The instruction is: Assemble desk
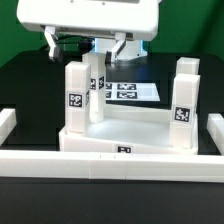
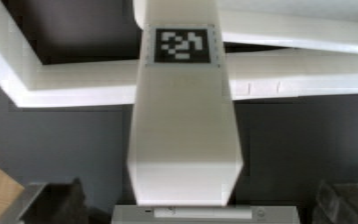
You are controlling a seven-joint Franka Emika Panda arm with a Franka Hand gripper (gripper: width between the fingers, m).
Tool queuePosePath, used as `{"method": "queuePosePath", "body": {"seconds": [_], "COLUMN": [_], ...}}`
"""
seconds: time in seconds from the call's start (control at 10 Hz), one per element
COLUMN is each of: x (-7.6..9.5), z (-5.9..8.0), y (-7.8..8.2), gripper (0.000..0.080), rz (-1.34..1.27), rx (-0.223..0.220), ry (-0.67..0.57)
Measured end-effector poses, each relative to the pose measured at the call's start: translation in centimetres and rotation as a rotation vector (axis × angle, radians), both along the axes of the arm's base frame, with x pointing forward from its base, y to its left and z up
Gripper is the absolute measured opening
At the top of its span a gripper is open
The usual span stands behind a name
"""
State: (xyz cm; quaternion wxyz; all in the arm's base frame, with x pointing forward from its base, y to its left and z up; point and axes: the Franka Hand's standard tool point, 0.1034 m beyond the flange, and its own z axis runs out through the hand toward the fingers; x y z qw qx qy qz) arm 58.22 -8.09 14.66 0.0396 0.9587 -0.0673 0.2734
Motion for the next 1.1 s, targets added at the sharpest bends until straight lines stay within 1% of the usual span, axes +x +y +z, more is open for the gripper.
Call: {"method": "queuePosePath", "body": {"seconds": [0.2, 0.3, 0.4, 0.5, 0.6, 0.7, 0.8, 0.9, 1.0, 1.1], "x": [0.2, 0.4, 0.3, 0.2, 0.2, -0.3, -0.1, 0.3, 0.0, -0.7], "z": [1.3, 1.6, 1.4, 1.1, 0.9, -0.2, -0.5, -0.4, -0.7, -0.4], "y": [-0.1, -0.5, -0.3, 0.3, 0.1, 0.3, 1.1, 0.7, 0.5, 0.0], "gripper": [0.0649, 0.0649, 0.0649, 0.0649, 0.0649, 0.0649, 0.0649, 0.0649, 0.0649, 0.0649], "rz": [0.011, 0.015, 0.012, 0.011, 0.009, -0.007, -0.004, 0.007, 0.018, 0.037], "rx": [0.046, 0.046, 0.055, 0.085, 0.085, 0.132, 0.205, 0.218, 0.241, 0.275], "ry": [0.023, 0.024, 0.033, 0.056, 0.059, 0.113, 0.225, 0.276, 0.338, 0.468]}}
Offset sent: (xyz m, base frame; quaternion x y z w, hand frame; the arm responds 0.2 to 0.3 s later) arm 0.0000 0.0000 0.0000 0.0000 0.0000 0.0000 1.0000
